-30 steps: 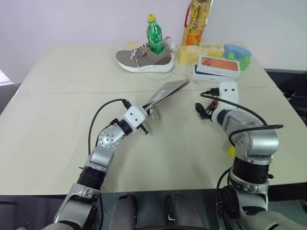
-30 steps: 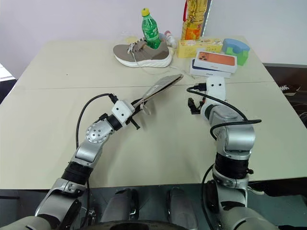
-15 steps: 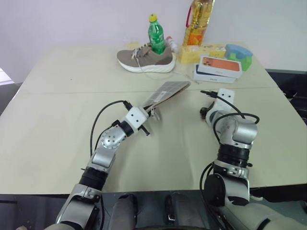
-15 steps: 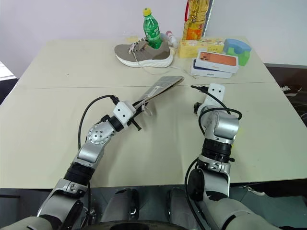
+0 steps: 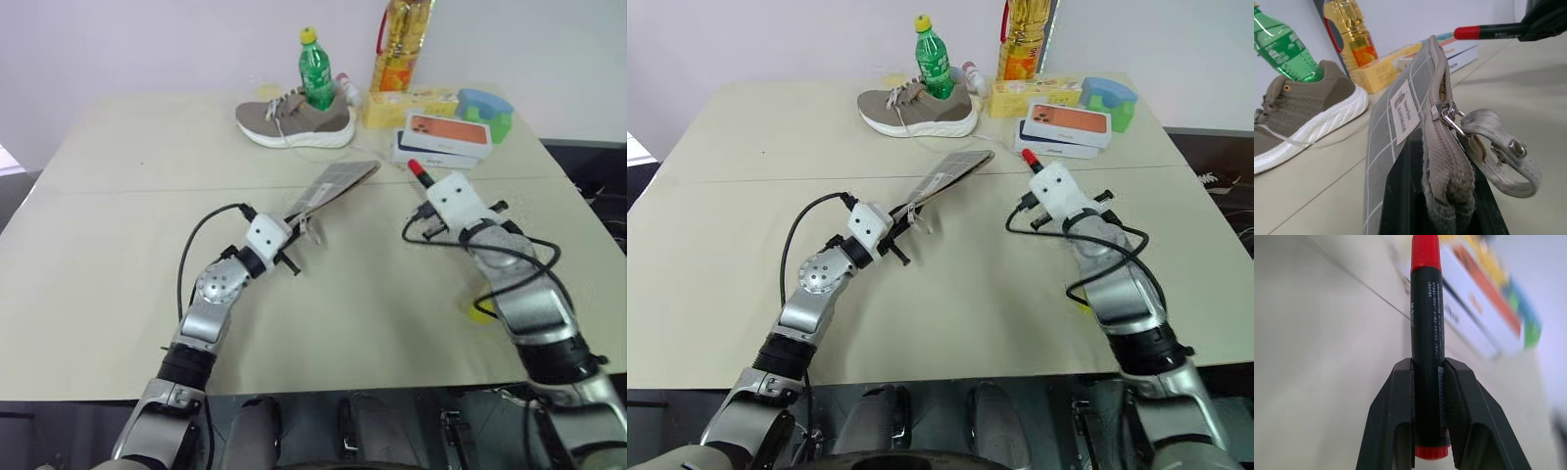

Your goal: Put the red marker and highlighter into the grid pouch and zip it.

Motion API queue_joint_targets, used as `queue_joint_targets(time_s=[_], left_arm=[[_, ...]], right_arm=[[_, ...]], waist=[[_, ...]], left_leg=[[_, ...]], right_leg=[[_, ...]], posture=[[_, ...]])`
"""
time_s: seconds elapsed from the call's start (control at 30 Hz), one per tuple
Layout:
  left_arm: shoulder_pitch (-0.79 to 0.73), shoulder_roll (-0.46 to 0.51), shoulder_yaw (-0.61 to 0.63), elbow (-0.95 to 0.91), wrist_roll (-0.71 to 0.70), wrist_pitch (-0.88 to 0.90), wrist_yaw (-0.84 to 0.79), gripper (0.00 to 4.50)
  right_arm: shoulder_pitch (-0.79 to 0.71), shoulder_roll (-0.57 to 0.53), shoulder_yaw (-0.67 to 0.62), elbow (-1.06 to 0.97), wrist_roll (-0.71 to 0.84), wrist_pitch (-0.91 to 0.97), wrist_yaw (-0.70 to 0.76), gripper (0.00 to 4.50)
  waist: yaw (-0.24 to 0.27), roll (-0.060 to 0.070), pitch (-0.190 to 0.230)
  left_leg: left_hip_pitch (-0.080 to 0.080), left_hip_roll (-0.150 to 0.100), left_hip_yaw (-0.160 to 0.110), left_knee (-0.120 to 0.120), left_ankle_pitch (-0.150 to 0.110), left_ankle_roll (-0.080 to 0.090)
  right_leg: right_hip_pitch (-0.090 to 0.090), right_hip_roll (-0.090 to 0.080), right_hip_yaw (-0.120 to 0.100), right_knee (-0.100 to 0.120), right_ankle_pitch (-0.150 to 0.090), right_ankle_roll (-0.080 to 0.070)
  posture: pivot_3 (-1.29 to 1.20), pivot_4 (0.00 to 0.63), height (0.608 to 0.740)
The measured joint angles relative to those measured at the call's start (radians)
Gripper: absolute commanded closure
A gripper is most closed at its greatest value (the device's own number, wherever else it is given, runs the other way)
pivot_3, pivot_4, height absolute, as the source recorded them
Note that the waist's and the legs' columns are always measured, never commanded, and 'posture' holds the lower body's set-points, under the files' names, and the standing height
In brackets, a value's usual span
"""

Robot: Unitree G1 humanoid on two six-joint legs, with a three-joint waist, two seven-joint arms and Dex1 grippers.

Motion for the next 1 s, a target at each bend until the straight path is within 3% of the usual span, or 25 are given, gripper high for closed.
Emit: queue_joint_targets(time_s=[0.2,0.73,1.0], left_arm=[[0.0,0.018,0.003,-0.001,-0.036,0.003,-0.059,4.5],[-0.009,0.016,0.003,-0.001,-0.037,0.004,-0.078,4.5],[-0.011,0.015,0.004,0.0,-0.036,0.004,-0.073,4.5]], right_arm=[[0.031,-0.115,-0.001,-0.06,-0.013,-0.2,0.148,4.2],[0.008,-0.101,0.003,-0.046,-0.089,-0.271,0.224,4.2],[0.049,-0.099,-0.059,-0.054,-0.085,-0.277,0.229,4.2]], waist=[[0.003,-0.001,0.001],[0.007,-0.002,0.001],[0.008,-0.002,0.001]], left_leg=[[0.0,0.0,0.0,0.001,0.0,0.0],[0.0,0.0,0.001,0.001,0.0,0.0],[0.0,0.0,0.001,0.002,0.0,0.0]], right_leg=[[0.0,0.0,0.0,0.0,0.0,0.0],[0.001,-0.001,0.0,0.0,0.0,0.0],[0.001,-0.001,0.0,0.0,0.0,0.0]], posture=[[0.0,0.15,0.74],[0.0,0.15,0.74],[0.0,0.15,0.74]])
